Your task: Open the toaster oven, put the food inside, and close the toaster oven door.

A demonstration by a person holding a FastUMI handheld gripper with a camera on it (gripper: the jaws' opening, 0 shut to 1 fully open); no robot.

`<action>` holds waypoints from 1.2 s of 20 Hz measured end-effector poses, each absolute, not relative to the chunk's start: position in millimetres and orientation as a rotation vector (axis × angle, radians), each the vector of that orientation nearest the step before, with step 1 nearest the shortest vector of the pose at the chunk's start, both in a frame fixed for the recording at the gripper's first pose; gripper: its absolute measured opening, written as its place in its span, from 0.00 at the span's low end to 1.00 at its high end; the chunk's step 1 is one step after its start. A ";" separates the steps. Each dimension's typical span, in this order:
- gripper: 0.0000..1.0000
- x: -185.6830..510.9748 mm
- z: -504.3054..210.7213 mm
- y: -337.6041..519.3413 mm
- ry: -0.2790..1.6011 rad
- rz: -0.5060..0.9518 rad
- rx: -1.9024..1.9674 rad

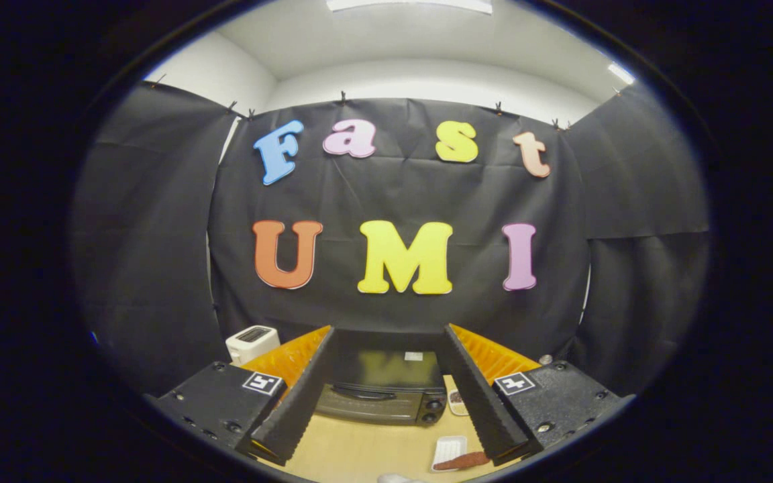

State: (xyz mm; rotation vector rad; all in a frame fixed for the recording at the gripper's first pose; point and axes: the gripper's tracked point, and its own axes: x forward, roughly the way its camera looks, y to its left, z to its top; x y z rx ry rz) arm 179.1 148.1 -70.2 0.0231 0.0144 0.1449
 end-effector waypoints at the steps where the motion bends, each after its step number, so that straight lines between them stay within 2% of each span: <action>1: 1.00 193.3 -77.3 155.9 0.019 0.150 0.023; 14: 1.00 353.6 -244.2 201.5 0.192 0.125 0.016; 20: 1.00 364.4 -308.3 198.8 0.318 0.112 0.019; 24: 1.00 361.6 -316.4 199.0 0.327 0.113 0.024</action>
